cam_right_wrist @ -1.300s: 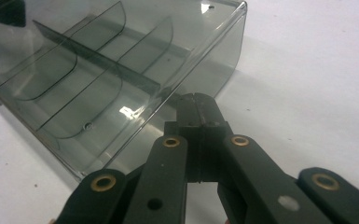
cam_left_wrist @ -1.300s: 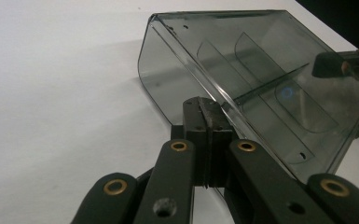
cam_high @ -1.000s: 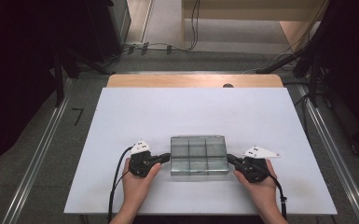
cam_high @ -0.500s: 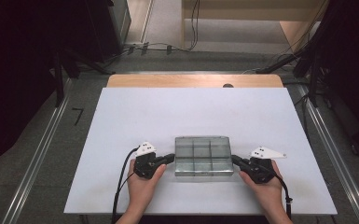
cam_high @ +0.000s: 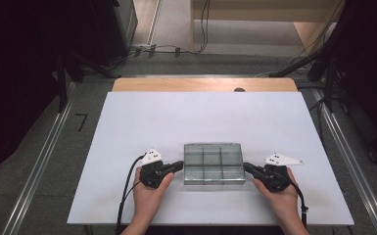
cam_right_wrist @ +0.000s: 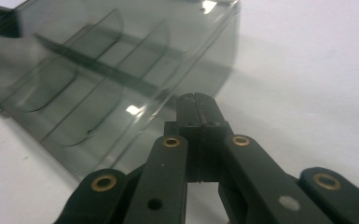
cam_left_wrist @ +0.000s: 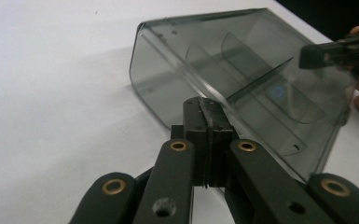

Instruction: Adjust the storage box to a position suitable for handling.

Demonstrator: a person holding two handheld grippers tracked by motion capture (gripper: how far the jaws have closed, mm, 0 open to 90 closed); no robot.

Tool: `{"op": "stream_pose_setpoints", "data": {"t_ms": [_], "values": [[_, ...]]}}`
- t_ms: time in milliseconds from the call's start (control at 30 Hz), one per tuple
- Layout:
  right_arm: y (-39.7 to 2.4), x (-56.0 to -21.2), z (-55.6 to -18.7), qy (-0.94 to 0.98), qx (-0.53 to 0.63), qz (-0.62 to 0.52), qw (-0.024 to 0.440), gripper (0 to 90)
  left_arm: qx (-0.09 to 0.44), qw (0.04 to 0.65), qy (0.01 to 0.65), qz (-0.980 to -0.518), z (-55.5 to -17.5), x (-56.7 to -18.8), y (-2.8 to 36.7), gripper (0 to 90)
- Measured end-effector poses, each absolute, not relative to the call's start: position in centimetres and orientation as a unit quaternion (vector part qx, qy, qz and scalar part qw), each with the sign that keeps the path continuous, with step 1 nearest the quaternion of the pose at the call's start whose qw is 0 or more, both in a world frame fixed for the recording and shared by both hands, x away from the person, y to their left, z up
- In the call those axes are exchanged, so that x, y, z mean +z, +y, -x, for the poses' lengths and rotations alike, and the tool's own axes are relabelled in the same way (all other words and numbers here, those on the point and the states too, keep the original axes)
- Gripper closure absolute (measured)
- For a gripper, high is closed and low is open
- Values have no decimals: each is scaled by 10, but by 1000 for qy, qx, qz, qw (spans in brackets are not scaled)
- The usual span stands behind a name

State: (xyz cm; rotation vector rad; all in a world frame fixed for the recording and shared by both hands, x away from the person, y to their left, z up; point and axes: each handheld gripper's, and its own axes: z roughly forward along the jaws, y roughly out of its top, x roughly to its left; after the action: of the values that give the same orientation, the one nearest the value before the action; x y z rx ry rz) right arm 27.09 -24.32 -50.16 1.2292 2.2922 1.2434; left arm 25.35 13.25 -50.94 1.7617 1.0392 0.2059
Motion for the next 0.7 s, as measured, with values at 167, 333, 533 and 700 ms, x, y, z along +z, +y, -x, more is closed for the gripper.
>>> {"op": "stream_pose_setpoints", "data": {"t_ms": [167,333,533,700], "values": [[-246,-496,-269,785,428,-418,159,793,113,522,422,-732,-250,-505,138,749],[-247,-489,-268,775,445,-415,169,516,135,532,405,-731,-245,-498,147,629],[-248,-479,-266,768,483,-388,159,226,144,548,377,-733,-239,-494,146,371],[-244,-472,-263,773,500,-360,151,93,127,557,361,-737,-238,-494,143,178]]}}
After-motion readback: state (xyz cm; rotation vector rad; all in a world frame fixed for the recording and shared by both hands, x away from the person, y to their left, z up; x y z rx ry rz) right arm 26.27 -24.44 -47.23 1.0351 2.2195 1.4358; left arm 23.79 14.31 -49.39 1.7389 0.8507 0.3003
